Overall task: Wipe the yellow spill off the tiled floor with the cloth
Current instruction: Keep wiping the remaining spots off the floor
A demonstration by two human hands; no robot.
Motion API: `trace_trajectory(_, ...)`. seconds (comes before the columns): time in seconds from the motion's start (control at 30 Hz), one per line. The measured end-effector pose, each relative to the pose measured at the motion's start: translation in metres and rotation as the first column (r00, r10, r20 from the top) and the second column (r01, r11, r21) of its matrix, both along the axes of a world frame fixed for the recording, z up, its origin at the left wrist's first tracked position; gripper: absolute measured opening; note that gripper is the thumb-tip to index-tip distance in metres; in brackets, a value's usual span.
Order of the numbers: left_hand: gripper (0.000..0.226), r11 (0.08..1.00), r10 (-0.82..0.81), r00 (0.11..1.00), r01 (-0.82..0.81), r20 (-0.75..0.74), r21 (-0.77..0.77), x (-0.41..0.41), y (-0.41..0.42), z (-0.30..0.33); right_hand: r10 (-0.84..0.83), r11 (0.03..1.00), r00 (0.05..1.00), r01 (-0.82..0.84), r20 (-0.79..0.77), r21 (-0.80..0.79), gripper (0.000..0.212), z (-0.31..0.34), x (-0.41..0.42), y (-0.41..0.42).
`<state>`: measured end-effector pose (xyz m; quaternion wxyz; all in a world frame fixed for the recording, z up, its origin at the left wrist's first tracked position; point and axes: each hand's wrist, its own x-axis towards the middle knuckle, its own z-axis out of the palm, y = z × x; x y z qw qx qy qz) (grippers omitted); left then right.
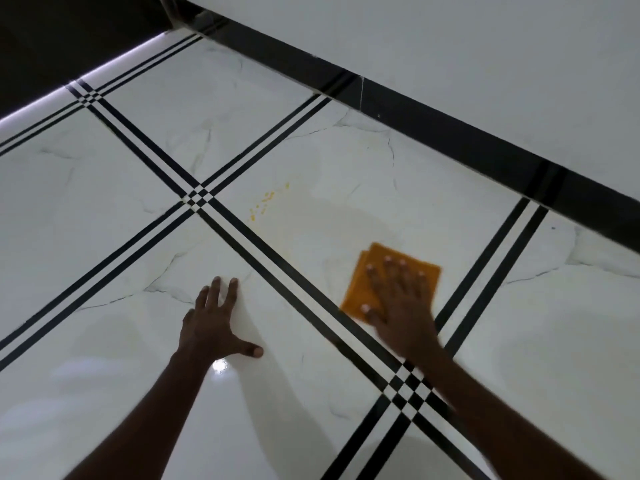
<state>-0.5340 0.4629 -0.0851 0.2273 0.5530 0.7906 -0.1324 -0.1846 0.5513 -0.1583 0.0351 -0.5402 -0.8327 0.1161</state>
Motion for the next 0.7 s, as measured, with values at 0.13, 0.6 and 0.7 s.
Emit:
trace_trajectory(0.13,0.157,1.000,-0.008,1.000,0.008,0.013,0.006,0.002,0.002,-0.001,-0.320,0.945,0.943,0.325,0.091,-0.046,0.081,0.010,0.072,0.059)
trace_trajectory(0.6,0.161,0.985,0.086,0.972,-0.117,-0.221,-0.131,-0.060,-0.041,-0.001,0.217,0.975,0.976,-0.216,-0.018,0.049,0.079,-0.003,-0.164,0.006)
trace_trajectory(0.7,0.162,0.988,0.100,0.977,-0.120,-0.187,-0.096,-0.064,-0.044,-0.008,0.101,0.994,0.994,-0.102,0.033,0.038,0.077,-0.005,-0.114,0.053)
